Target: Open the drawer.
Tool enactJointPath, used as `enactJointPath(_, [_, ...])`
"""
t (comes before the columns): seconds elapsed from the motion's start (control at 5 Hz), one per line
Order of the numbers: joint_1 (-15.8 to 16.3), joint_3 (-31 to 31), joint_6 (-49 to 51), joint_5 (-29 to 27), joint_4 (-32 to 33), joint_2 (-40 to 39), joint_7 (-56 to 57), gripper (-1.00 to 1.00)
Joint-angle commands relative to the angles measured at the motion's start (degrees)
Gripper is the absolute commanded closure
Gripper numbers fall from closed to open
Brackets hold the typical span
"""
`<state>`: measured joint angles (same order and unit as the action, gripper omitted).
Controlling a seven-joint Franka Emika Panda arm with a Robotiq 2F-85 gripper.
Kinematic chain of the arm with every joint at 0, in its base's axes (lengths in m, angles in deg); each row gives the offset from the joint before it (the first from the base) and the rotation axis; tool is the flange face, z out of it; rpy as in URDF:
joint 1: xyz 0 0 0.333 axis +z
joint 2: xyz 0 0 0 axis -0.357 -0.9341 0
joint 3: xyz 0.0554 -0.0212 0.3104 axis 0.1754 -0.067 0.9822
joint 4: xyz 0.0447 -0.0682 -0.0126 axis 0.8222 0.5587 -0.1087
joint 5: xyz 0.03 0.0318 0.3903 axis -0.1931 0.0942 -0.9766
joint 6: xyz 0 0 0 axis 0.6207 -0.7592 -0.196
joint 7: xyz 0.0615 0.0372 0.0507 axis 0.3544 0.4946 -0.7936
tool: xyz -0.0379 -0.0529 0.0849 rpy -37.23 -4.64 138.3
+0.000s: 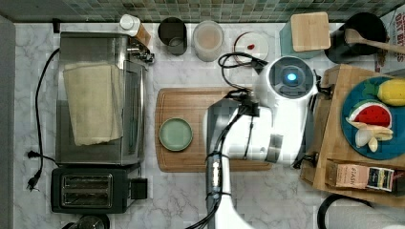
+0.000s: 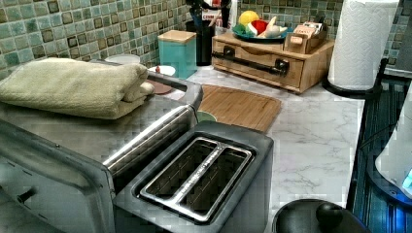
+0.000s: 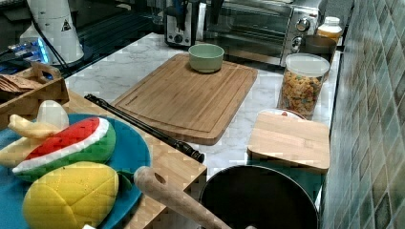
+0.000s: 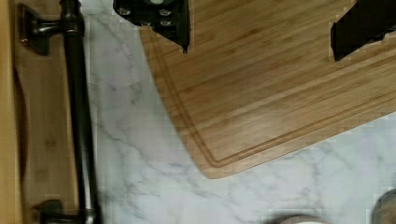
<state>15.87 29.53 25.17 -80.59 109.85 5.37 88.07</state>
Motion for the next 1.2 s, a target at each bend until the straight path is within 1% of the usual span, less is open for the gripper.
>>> enactJointPath(0.2, [-6.01,-5.07,-5.85,4.67,-8.70,-4.91,9.15,-1.00])
enactJointPath(0.4, [-7.23,-4.21,-12.41,6.02,-4.17,-3.16,9.14,-1.00])
enactJointPath(0.6, [-7.94,-3.71,-14.23,9.85,-3.09,-3.46,9.58,-1.00])
enactJointPath(0.8, [-7.92,-3.22,-13.55,12.04,-2.87,-4.35,11.34,-1.00])
enactJointPath(1.0, [-8.03,-3.18,-13.85,13.42,-1.17,-4.70,11.55,-1.00])
enactJointPath(1.2, [-7.33,-3.78,-13.03,16.87,0.09,-4.51,7.60,-1.00])
